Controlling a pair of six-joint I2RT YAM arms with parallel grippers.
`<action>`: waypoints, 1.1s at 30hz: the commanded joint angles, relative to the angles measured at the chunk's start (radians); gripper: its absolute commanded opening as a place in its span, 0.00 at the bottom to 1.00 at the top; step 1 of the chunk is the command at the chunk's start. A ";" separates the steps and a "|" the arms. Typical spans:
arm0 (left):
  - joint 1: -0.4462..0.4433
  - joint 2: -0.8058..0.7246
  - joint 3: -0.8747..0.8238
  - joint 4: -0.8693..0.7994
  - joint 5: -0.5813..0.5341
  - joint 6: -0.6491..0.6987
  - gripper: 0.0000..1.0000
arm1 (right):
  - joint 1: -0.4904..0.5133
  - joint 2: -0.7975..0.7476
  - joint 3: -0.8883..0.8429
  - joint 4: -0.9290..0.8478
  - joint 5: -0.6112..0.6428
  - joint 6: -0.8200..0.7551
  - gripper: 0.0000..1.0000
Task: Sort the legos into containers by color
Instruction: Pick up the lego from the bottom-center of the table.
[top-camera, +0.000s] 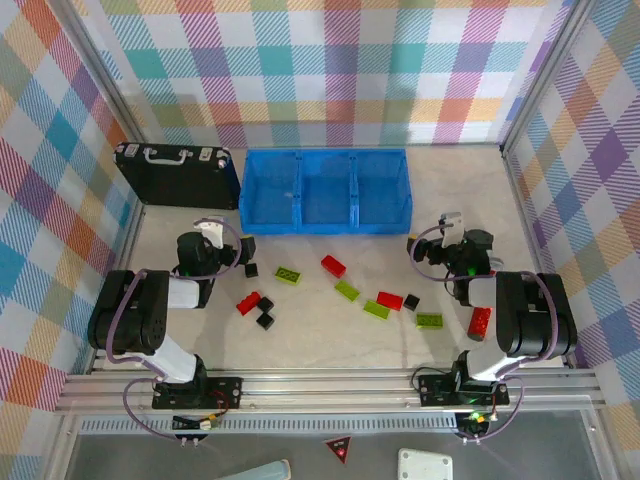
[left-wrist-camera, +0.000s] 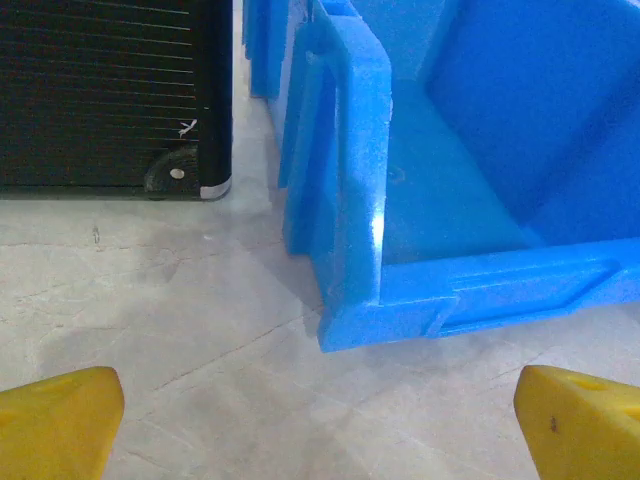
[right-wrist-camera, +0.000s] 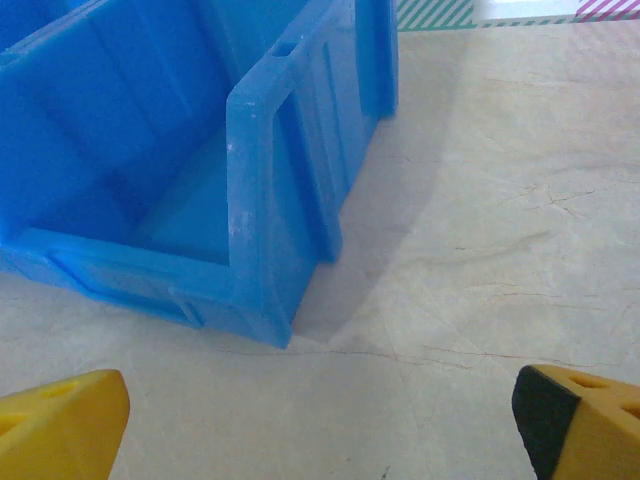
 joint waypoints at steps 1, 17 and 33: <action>0.009 0.002 -0.012 0.041 0.024 0.016 1.00 | 0.001 0.000 0.007 0.037 -0.033 -0.014 0.99; 0.009 0.003 -0.013 0.042 0.024 0.017 1.00 | 0.002 0.000 0.005 0.037 -0.030 -0.012 0.99; 0.009 0.001 -0.013 0.043 0.024 0.017 1.00 | 0.000 0.003 0.010 0.032 0.018 0.006 0.99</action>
